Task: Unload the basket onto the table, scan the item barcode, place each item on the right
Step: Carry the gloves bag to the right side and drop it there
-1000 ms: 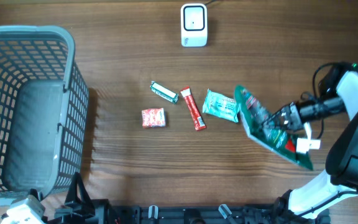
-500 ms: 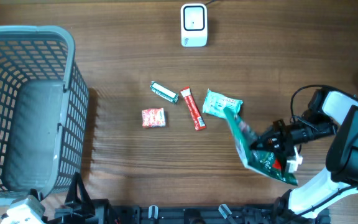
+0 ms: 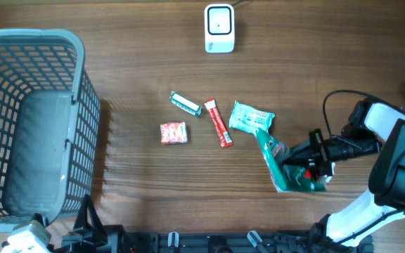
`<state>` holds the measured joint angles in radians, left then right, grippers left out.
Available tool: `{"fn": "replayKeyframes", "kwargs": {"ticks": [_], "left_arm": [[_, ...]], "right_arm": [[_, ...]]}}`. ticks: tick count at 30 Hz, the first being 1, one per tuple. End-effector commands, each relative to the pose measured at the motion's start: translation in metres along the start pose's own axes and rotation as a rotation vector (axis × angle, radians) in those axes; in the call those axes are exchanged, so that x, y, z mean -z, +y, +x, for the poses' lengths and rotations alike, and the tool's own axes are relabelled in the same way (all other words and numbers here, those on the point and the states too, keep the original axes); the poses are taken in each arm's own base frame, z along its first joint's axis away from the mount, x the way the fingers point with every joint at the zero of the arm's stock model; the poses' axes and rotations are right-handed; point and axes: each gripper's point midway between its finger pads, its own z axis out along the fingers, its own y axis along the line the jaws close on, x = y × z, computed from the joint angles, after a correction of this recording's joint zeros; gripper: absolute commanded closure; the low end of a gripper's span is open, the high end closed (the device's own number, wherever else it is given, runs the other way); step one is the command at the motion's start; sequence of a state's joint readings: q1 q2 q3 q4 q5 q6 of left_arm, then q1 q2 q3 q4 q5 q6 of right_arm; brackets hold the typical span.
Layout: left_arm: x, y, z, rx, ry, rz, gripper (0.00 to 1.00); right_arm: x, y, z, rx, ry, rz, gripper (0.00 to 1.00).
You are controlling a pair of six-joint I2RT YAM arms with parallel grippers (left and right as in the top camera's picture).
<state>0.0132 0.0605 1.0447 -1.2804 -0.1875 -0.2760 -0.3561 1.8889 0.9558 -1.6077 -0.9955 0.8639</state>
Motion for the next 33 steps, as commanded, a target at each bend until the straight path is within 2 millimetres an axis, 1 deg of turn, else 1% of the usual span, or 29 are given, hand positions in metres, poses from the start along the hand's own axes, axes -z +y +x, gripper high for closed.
{"fn": "replayKeyframes", "kwargs": {"ticks": [1,2,3,6,8,9,10,12,13,14,15,16,17,18,19,20,21,22,23,25,26,27,28,29,33], "left_arm": [[0.002,-0.001,0.000,0.002,-0.005,0.015,0.00],[0.002,-0.001,0.000,0.002,-0.005,0.015,0.00],[0.002,-0.001,0.000,0.001,-0.005,0.015,0.01],[0.002,-0.001,0.000,0.002,-0.005,0.015,0.00],[0.002,-0.001,0.000,0.001,-0.005,0.015,0.00],[0.002,-0.001,0.000,0.002,-0.005,0.015,0.00],[0.002,-0.001,0.000,0.002,-0.005,0.015,0.00],[0.002,-0.001,0.000,0.002,-0.005,0.015,0.00],[0.002,-0.001,0.000,0.001,-0.005,0.015,0.00],[0.002,-0.001,0.000,0.002,-0.005,0.015,0.00],[0.002,-0.001,0.000,0.002,-0.005,0.015,0.00],[0.002,-0.001,0.000,0.002,-0.005,0.015,0.00],[0.002,-0.001,0.000,0.002,-0.005,0.015,0.00],[0.002,-0.001,0.000,0.002,-0.005,0.015,0.00],[0.002,-0.001,0.000,0.002,-0.005,0.015,0.00],[0.002,-0.001,0.000,0.002,-0.005,0.015,0.00],[0.002,-0.001,0.000,0.001,-0.005,0.015,0.00],[0.002,-0.001,0.000,0.001,-0.005,0.015,0.00],[0.002,-0.001,0.000,0.002,-0.005,0.015,0.00],[0.002,-0.001,0.000,0.001,-0.005,0.015,0.00],[0.002,-0.001,0.000,0.002,-0.005,0.015,0.00],[0.002,-0.001,0.000,0.002,-0.005,0.015,0.00],[0.002,-0.001,0.000,0.001,-0.005,0.015,0.00],[0.002,-0.001,0.000,0.002,-0.005,0.015,0.00],[0.002,-0.001,0.000,0.001,-0.005,0.015,0.00]], "right_arm": [[0.012,0.044,0.050,0.537,0.231,-0.334,0.96],[0.019,0.053,0.060,0.647,0.251,-0.418,0.96],[0.024,0.060,0.067,0.679,0.266,-0.464,0.96],[0.031,0.067,0.073,0.692,0.238,-0.437,0.96],[0.035,0.076,0.069,0.673,0.165,-0.370,0.95],[0.039,0.082,0.064,0.645,0.093,-0.325,0.95],[0.045,0.090,0.056,0.602,-0.031,-0.267,0.96],[0.062,0.103,0.047,0.534,-0.257,-0.209,0.95],[0.077,0.113,0.047,0.504,-0.410,-0.208,0.96],[0.086,0.121,0.049,0.502,-0.500,-0.217,0.96],[0.098,0.132,0.059,0.524,-0.611,-0.240,0.95],[0.105,0.145,0.073,0.580,-0.691,-0.269,0.95],[0.110,0.165,0.097,0.701,-0.774,-0.315,0.96],[0.111,0.189,0.123,0.845,-0.854,-0.376,0.96],[0.110,0.215,0.148,0.993,-0.930,-0.440,0.95],[0.104,0.236,0.173,1.155,-1.005,-0.488,0.96],[0.095,0.248,0.188,1.238,-1.044,-0.512,0.96],[0.078,0.259,0.203,1.297,-1.053,-0.544,0.95],[0.068,0.265,0.214,1.326,-1.044,-0.570,0.96],[0.044,0.281,0.240,1.394,-1.021,-0.655,0.96],[0.035,0.291,0.251,1.438,-1.030,-0.696,0.96],[0.025,0.300,0.258,1.461,-1.027,-0.734,0.95],[0.015,0.310,0.261,1.463,-1.015,-0.765,0.95],[0.004,0.325,0.258,1.444,-1.012,-0.806,0.95],[-0.016,0.365,0.243,1.413,-0.998,-0.900,0.95]]}}
